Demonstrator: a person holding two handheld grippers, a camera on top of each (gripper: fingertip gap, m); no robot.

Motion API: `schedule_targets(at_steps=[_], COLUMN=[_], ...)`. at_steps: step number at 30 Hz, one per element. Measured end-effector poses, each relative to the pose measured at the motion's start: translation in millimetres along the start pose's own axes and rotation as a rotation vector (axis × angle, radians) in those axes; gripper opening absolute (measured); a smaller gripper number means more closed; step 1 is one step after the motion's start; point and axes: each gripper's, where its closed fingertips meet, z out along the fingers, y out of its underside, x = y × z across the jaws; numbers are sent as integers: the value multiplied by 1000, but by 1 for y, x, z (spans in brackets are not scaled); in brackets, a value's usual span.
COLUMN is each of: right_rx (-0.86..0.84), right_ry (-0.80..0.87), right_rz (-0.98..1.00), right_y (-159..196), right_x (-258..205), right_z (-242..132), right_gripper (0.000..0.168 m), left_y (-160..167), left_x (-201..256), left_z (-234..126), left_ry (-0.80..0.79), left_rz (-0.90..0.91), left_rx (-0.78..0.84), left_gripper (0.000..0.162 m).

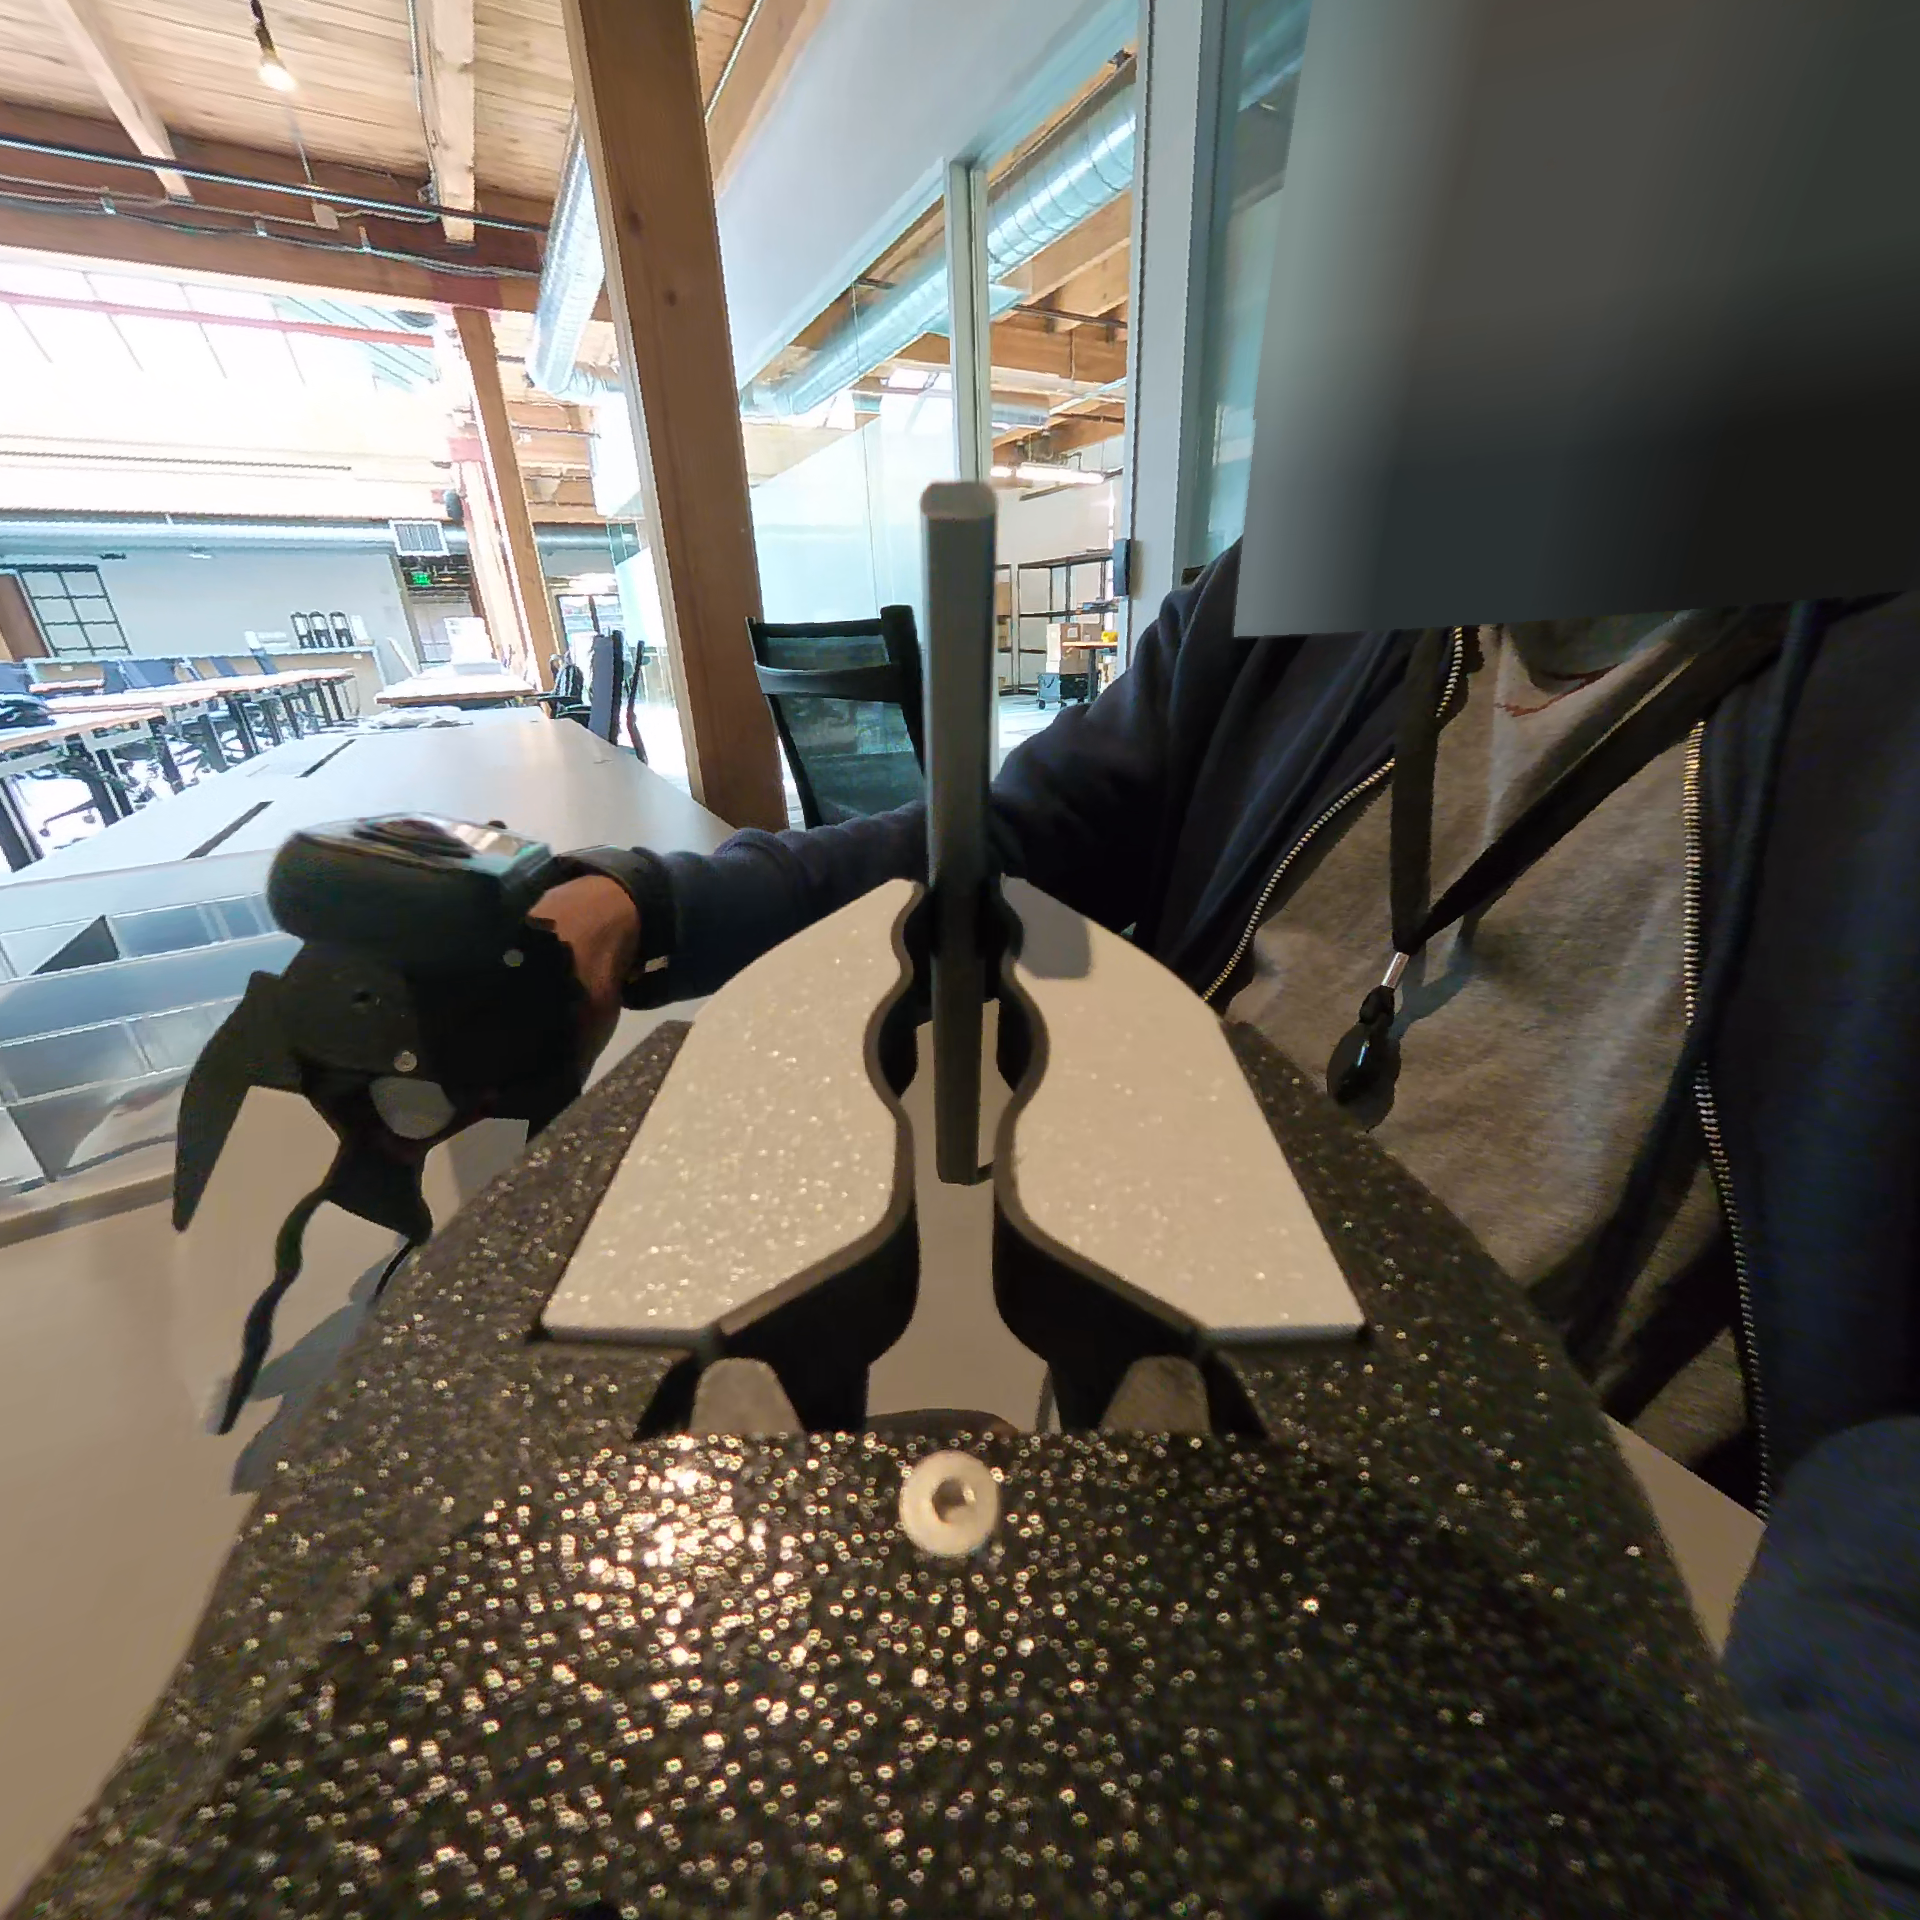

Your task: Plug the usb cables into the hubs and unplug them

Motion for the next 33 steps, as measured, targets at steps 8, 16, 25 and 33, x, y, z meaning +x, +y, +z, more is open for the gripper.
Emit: schedule_targets(at_steps=[8, 16, 25, 33], right_rx=[48, -37, 312, 524], right_ry=[-182, -98, 313, 690], right_rz=[205, 152, 214, 409], right_y=[-1, -1, -49, 33], right_x=[-13, -8, 74, 165], right_z=[4, 2, -126, -292], right_gripper=[16, 13, 12, 12], left_y=[4, 4, -1, 5], left_x=[-5, -11, -20, -28], left_z=[2, 0, -3, 0], left_ry=[-27, -71, -131, -166], left_rz=[-1, 10, 42, 41], left_rx=[-22, -29, -12, -25], left_gripper=[9, 9, 9, 9])
